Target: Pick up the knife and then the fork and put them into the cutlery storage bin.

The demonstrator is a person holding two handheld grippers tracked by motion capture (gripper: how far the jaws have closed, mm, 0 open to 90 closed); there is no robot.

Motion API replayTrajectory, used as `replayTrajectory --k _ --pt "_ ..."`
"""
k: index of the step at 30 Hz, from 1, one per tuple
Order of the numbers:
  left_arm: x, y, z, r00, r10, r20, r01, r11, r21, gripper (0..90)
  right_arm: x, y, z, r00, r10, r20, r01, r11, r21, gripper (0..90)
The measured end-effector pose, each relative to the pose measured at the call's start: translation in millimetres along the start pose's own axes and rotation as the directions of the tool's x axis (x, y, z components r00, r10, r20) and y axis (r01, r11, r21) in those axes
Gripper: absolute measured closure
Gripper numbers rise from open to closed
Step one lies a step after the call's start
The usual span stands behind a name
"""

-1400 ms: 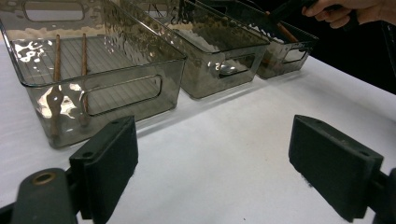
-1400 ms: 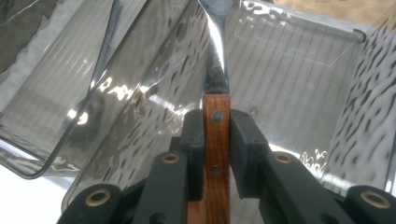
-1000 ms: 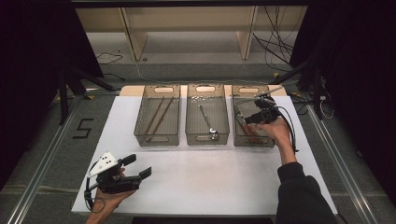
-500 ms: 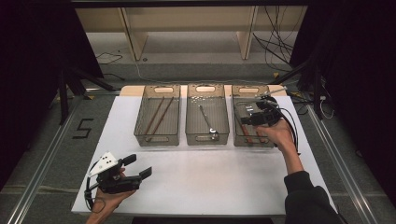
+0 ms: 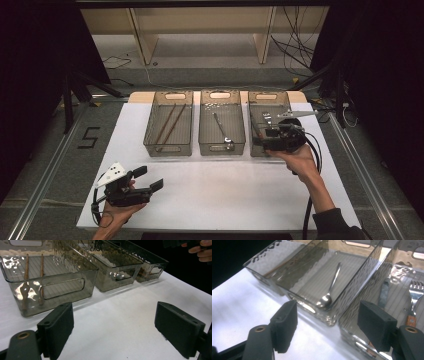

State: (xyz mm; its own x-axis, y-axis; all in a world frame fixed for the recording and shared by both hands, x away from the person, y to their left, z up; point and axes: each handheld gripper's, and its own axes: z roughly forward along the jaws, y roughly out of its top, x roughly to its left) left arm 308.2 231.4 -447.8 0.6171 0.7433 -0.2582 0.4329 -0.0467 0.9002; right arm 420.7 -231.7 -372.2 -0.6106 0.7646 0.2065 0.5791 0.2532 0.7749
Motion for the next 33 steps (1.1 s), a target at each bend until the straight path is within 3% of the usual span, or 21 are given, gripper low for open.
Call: replayTrajectory --k 14,17,24,33 --pt "-2.5 0.4 2.3 0.9995 -0.022 0.022 0.022 0.9997 -0.007 15.1 19.6 -39.8 -16.2 0.9987 -0.033 -0.038 0.029 0.993 -0.115 26.8" --pt "-1.7 0.5 2.4 0.9982 -0.044 0.04 0.045 0.9989 -0.013 15.1 26.1 -49.1 -19.4 0.9976 -0.044 -0.053 0.037 0.99 -0.139 26.6" --pt "-3.3 0.5 2.6 0.9989 -0.032 0.034 0.032 0.9994 -0.009 15.1 37.0 -69.5 -22.2 0.9953 -0.091 -0.033 0.085 0.983 -0.161 25.0" --pt "-4.5 0.2 3.2 0.9995 -0.013 0.029 0.013 0.9999 0.001 15.1 40.6 -90.1 -26.8 0.9955 -0.083 -0.044 0.074 0.979 -0.191 22.4"
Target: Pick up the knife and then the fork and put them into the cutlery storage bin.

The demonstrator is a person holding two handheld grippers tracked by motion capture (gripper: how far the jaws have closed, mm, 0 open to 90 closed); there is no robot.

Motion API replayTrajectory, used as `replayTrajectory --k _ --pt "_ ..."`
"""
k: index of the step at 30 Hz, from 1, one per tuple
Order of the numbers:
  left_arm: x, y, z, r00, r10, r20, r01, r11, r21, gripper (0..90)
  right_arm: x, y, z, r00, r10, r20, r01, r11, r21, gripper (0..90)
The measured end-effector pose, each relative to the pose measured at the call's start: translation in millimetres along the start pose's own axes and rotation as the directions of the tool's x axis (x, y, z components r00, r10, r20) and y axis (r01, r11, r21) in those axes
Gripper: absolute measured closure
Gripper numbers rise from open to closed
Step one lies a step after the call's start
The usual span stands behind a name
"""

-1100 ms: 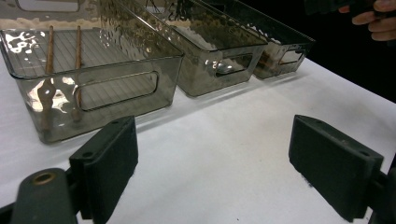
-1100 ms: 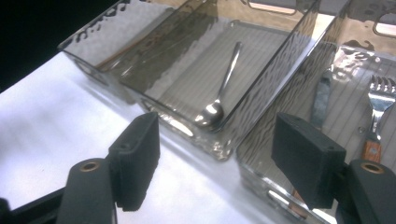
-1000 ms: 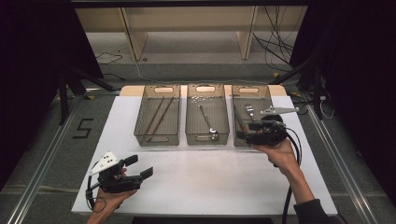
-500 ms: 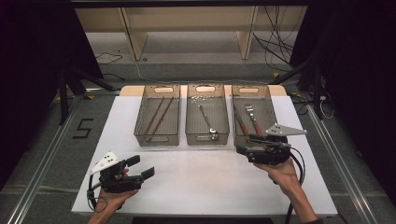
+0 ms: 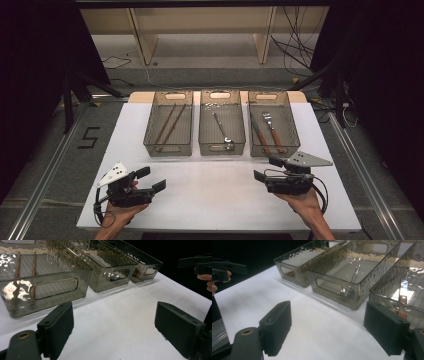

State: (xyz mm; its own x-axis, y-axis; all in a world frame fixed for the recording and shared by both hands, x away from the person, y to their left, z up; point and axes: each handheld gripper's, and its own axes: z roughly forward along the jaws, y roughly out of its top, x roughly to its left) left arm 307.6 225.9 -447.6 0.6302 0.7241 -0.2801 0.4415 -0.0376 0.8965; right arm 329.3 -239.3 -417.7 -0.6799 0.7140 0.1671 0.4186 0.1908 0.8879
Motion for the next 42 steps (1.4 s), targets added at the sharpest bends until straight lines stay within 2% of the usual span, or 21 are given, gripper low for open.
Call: replayTrajectory --k 9,16,29,42 --pt "-2.0 -0.7 0.8 0.9999 0.012 0.004 -0.013 0.9998 0.013 15.2 8.8 -10.4 -2.6 0.9999 -0.016 0.0 0.016 0.999 -0.03 21.3" --pt "-3.5 -1.3 0.1 0.9997 0.019 0.012 -0.019 0.9996 0.019 15.1 14.2 -18.4 -2.0 0.9997 -0.025 -0.001 0.025 0.999 -0.033 20.3" --pt "-7.0 -2.2 2.9 0.9991 0.041 0.015 -0.041 0.9983 0.042 15.2 12.2 -27.1 -7.7 0.9998 -0.012 0.016 0.013 0.999 -0.042 19.5" --pt "-6.8 -2.3 2.5 0.9991 0.038 0.017 -0.039 0.9984 0.041 15.2 11.8 -26.6 -7.7 0.9996 -0.009 0.025 0.01 0.999 -0.045 19.3"
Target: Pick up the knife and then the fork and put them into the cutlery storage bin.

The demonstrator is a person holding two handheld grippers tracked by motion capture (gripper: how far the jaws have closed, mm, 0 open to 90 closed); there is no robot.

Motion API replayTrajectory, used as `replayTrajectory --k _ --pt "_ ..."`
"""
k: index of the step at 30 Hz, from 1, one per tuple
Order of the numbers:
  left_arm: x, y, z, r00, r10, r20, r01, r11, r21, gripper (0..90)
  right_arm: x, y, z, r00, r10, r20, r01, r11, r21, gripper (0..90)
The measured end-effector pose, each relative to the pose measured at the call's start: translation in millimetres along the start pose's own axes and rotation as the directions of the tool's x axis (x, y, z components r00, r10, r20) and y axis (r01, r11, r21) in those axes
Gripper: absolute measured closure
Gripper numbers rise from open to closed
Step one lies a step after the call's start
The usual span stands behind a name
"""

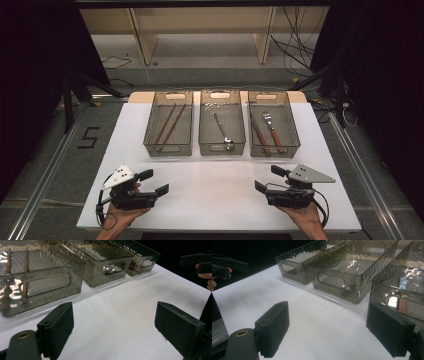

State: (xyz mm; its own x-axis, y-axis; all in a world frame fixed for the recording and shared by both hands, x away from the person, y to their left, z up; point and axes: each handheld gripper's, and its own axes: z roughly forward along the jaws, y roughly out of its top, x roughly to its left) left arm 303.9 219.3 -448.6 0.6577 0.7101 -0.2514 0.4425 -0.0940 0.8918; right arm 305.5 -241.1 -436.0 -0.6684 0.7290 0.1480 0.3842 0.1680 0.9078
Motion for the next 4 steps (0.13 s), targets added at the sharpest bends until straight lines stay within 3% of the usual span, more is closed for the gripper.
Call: replayTrajectory --k 4 --pt "0.0 0.0 0.3 1.0 0.001 -0.001 -0.001 1.0 -0.001 15.1 -0.5 0.0 -0.1 1.0 0.002 0.002 -0.002 1.0 0.002 19.3"
